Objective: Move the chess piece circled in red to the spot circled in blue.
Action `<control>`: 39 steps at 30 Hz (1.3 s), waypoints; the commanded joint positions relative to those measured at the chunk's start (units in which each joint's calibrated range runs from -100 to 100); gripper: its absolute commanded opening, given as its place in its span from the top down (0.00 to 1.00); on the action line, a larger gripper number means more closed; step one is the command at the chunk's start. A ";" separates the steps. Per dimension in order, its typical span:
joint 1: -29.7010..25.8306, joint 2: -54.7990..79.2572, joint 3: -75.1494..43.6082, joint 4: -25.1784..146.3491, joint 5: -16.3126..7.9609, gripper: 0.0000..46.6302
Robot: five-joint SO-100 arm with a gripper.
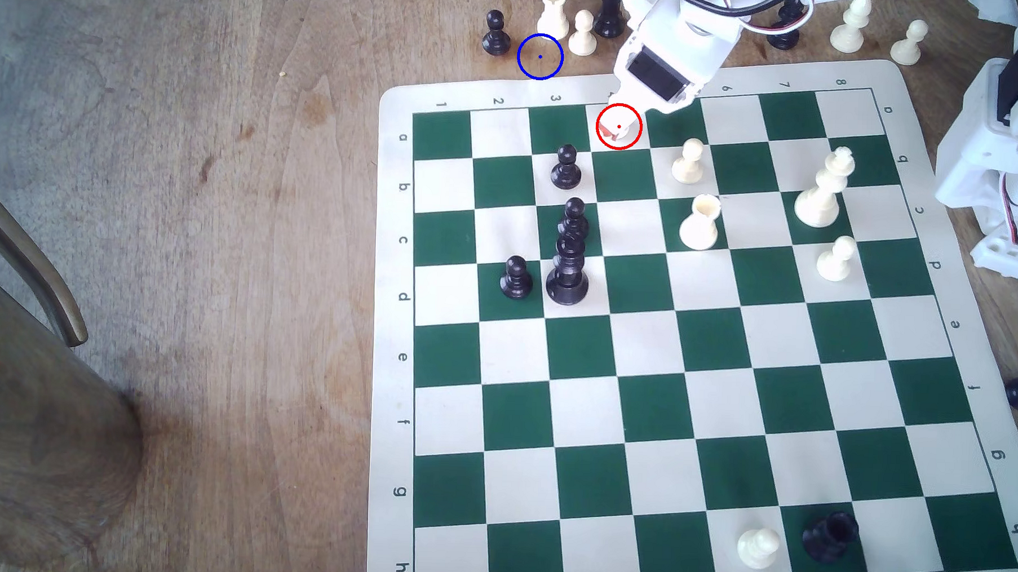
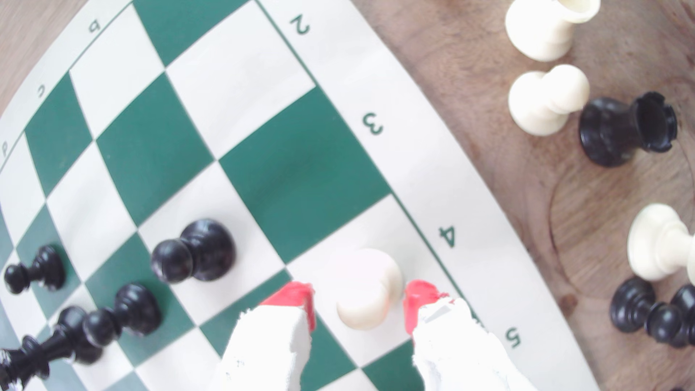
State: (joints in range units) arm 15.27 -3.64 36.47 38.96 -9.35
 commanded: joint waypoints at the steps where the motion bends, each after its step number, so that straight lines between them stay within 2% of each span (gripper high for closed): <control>1: 0.18 -0.85 -0.20 -2.03 -0.34 0.73; 22: -0.60 0.33 0.89 -4.07 -0.83 0.79; 30: -0.60 0.50 1.07 -4.40 -0.83 0.87; 36: -0.60 0.76 1.43 -5.22 -0.78 0.99; 39: -0.60 0.67 1.52 -5.22 -0.73 0.99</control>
State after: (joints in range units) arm 14.53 -1.97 38.09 34.50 -9.94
